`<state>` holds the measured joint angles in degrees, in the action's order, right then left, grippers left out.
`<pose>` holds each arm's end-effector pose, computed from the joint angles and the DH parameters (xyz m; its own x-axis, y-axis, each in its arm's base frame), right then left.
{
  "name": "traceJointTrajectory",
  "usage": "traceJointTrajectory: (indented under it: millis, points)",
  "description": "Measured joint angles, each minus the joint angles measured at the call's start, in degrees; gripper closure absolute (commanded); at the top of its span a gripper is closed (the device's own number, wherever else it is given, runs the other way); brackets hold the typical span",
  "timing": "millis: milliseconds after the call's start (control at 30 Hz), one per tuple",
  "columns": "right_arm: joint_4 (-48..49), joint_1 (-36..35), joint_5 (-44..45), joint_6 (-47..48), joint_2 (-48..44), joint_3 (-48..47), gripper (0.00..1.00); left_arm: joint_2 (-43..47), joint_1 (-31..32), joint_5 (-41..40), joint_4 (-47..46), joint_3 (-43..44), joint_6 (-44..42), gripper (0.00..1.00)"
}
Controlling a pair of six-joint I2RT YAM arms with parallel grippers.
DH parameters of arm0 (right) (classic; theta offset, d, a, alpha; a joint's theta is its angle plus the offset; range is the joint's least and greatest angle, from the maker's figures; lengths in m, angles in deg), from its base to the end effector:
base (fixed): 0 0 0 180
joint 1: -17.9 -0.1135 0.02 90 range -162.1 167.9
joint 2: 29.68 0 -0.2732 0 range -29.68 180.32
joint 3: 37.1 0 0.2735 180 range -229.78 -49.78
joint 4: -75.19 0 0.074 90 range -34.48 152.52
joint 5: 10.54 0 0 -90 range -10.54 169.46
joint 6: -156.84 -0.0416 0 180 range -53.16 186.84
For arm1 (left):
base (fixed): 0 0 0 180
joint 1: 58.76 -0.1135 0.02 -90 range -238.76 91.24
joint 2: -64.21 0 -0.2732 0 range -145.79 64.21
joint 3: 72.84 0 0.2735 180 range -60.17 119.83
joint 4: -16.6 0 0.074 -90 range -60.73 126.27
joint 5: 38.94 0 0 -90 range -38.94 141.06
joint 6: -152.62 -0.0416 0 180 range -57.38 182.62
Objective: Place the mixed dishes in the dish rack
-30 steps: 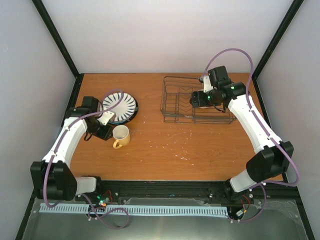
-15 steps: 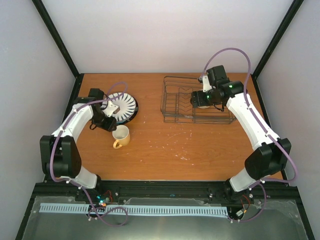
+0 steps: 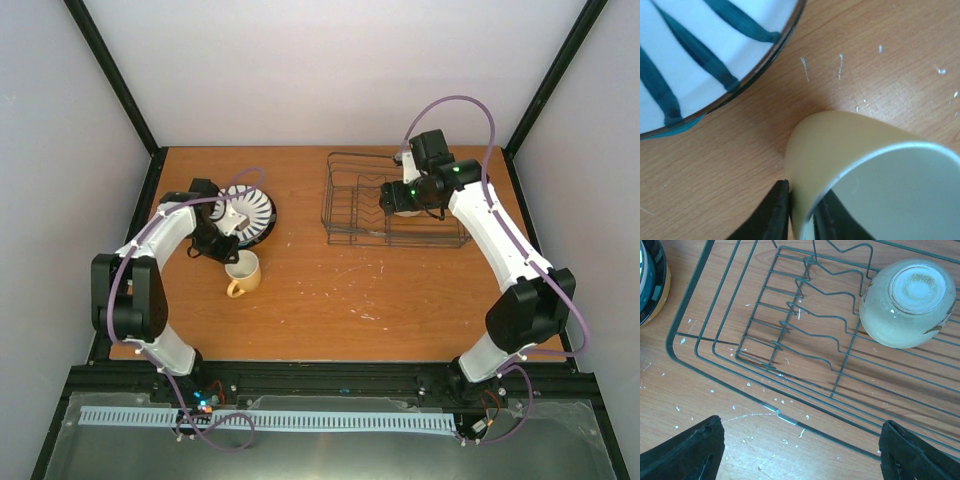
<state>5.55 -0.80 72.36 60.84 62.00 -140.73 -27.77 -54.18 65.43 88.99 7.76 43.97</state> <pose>0.3367 0.1194 0.3458 -0.8360 -0.1735 -0.5207 -0.2950 0.9421 0.1598 0.3082 -0.0350 0.2189 -0.9056 0.3833 -0.1817 0.4156 0.8875 -0.1991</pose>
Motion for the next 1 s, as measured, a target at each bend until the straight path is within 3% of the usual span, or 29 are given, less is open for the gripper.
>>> traceJointTrajectory:
  millis: [67, 300, 467, 567, 667, 833, 1000]
  points:
    - [0.04, 0.0, 0.02, 0.22, 0.2, -0.26, 0.19, -0.83, 0.13, -0.09, 0.09, 0.35, -0.31, 0.99]
    - [-0.07, 0.0, 0.07, 0.66, 0.22, -0.66, 0.29, -3.26, 0.76, 0.24, 0.81, 3.13, 0.79, 0.99]
    - [-0.63, 0.07, 0.17, 0.46, 0.72, -3.43, 0.34, -3.65, 1.07, 1.77, 4.24, 15.06, 3.32, 0.99]
    - [-0.26, 1.31, -2.6, -0.61, 1.18, -6.6, 0.34, -1.31, 1.07, 5.11, 1.27, 23.04, 6.4, 0.99]
    - [2.82, 5.05, -11.21, -3.5, 1.05, -7.98, 0.35, 5.62, 1.07, 8.5, -7.8, 24.26, 12.07, 0.99]
    - [22.64, 10.91, -35.1, -16.48, 0.13, 2.16, 0.39, 22.64, 1.09, 14.34, -36.0, 10.43, 27.08, 1.0]
    - [49.46, 6.67, -51.91, -34.38, 0.11, 16.57, 0.35, 21.11, 1.33, 21.07, -55.49, 6.64, 41.64, 0.99]
